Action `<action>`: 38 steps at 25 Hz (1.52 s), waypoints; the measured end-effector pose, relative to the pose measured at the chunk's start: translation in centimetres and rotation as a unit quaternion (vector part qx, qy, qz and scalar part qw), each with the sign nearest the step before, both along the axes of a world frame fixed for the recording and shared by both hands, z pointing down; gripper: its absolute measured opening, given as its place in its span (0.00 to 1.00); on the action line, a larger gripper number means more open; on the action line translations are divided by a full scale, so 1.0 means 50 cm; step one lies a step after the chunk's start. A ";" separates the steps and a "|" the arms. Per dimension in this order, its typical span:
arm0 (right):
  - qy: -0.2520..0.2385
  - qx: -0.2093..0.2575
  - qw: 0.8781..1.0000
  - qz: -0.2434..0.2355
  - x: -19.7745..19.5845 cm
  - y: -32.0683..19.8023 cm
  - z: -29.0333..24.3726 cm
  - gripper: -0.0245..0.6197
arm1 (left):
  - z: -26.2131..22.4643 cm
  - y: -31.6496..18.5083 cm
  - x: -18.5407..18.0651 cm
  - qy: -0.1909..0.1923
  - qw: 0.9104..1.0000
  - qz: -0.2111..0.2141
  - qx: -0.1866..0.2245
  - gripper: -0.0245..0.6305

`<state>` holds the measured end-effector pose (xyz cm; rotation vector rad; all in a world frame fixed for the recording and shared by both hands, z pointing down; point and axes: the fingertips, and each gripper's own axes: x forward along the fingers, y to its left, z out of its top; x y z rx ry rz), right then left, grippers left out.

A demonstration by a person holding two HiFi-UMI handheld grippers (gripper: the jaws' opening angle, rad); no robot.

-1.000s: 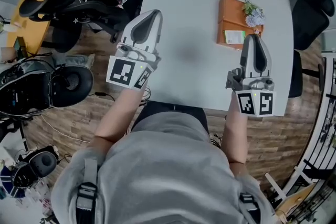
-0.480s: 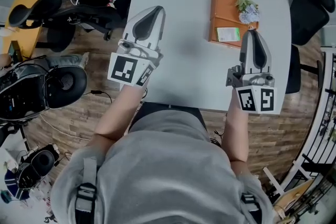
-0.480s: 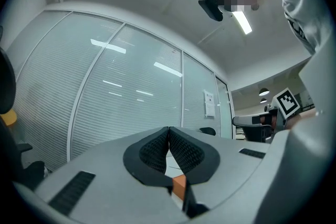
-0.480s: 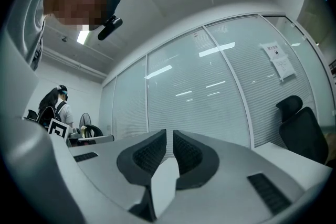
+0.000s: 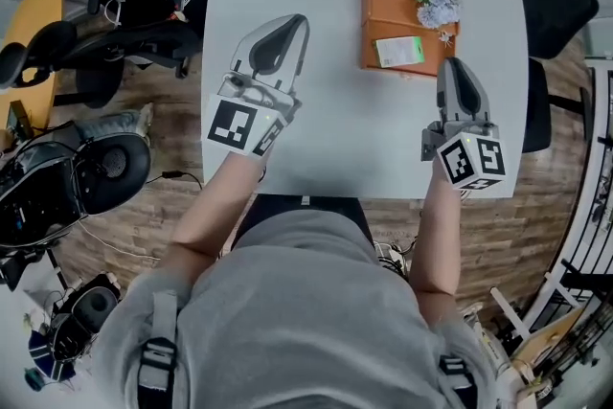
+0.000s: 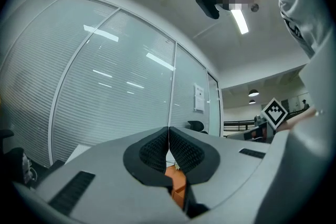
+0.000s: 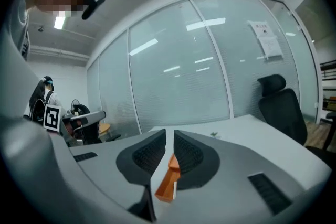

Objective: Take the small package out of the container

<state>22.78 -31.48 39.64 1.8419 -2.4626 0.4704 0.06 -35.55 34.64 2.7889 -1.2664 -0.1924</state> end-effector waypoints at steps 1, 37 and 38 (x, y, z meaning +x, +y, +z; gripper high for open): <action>-0.002 -0.021 1.000 -0.004 0.013 -0.006 0.034 0.14 | 0.011 -0.001 0.012 -0.001 1.000 0.004 -0.002 0.07; 0.529 -0.233 0.664 -0.475 0.117 -0.105 0.563 0.33 | 0.156 -0.030 0.094 -0.035 0.997 -0.008 -0.061 0.07; 0.531 -0.222 0.673 -0.465 0.111 -0.111 0.564 0.33 | 0.157 -0.030 0.094 -0.036 0.997 -0.007 -0.063 0.07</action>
